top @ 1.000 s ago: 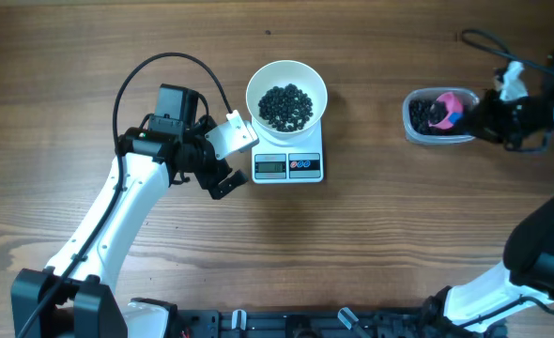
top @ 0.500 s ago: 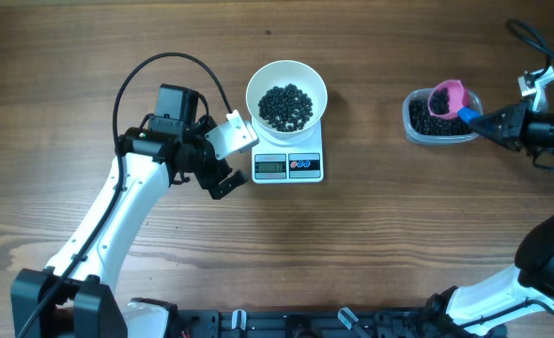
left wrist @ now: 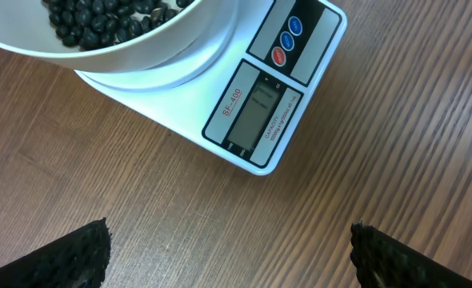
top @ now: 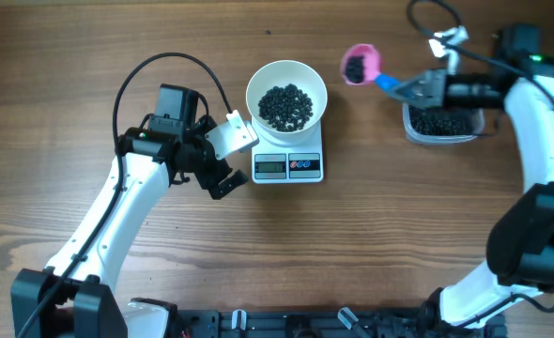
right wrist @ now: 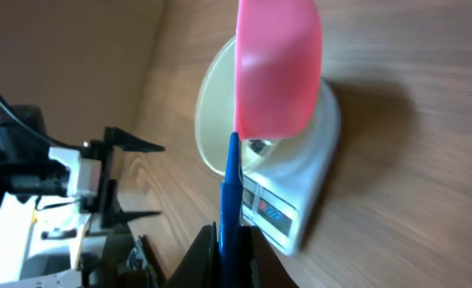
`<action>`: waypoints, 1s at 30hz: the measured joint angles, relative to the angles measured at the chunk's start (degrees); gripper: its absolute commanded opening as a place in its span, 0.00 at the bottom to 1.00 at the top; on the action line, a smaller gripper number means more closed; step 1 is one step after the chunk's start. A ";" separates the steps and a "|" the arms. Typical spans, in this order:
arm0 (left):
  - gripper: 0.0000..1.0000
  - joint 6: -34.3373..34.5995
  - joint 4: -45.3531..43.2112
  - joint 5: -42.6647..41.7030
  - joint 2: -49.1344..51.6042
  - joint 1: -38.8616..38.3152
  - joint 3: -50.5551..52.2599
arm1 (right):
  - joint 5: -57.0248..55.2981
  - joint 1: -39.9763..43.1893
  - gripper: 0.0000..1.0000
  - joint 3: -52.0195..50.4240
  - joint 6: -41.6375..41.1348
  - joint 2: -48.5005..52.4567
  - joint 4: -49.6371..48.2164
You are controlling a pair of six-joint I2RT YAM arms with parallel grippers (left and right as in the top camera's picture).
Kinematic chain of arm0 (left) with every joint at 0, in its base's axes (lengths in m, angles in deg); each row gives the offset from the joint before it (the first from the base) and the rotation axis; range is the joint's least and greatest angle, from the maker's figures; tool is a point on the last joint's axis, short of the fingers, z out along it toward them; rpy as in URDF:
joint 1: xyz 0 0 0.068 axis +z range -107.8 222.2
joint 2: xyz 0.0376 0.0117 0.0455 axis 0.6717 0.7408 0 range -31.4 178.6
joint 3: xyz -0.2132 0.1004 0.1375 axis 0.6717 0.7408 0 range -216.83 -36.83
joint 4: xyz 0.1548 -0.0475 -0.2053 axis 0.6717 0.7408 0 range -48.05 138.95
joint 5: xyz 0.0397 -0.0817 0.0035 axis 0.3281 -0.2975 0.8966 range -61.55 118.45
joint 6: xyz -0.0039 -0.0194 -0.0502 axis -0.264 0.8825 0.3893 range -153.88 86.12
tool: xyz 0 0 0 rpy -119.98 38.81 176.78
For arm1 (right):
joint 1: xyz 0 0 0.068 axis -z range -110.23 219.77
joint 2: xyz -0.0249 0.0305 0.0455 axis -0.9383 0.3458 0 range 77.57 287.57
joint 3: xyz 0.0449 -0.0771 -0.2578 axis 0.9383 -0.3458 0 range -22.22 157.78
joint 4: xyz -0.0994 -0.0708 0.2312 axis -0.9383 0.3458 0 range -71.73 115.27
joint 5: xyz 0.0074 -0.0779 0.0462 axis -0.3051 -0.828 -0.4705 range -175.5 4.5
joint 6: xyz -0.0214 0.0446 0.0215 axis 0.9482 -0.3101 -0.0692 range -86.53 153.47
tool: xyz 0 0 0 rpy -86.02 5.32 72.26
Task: Scoop item into bowl and weigh 150g on scale
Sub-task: 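Lift the filled scoop and carry it over the white bowl, then tip the scoop to pour beans into the white bowl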
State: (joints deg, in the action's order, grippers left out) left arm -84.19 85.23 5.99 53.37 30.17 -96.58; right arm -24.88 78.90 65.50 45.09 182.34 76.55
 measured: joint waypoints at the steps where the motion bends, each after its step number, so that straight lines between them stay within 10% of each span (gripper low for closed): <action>1: 1.00 0.00 0.00 0.00 0.00 0.00 0.00 | 0.20 -2.01 0.04 0.00 -2.05 0.02 -2.34; 12: 1.00 0.00 -0.02 0.00 0.00 0.00 0.00 | -13.27 -18.71 0.04 0.92 -15.10 0.02 -8.52; 30: 1.00 0.00 -0.02 0.00 0.00 0.00 0.00 | -65.77 -39.91 0.04 8.33 -9.94 0.02 -5.86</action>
State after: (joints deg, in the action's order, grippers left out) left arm -84.19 85.21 5.99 53.37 30.17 -96.58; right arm -90.65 38.99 73.83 35.14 182.37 70.69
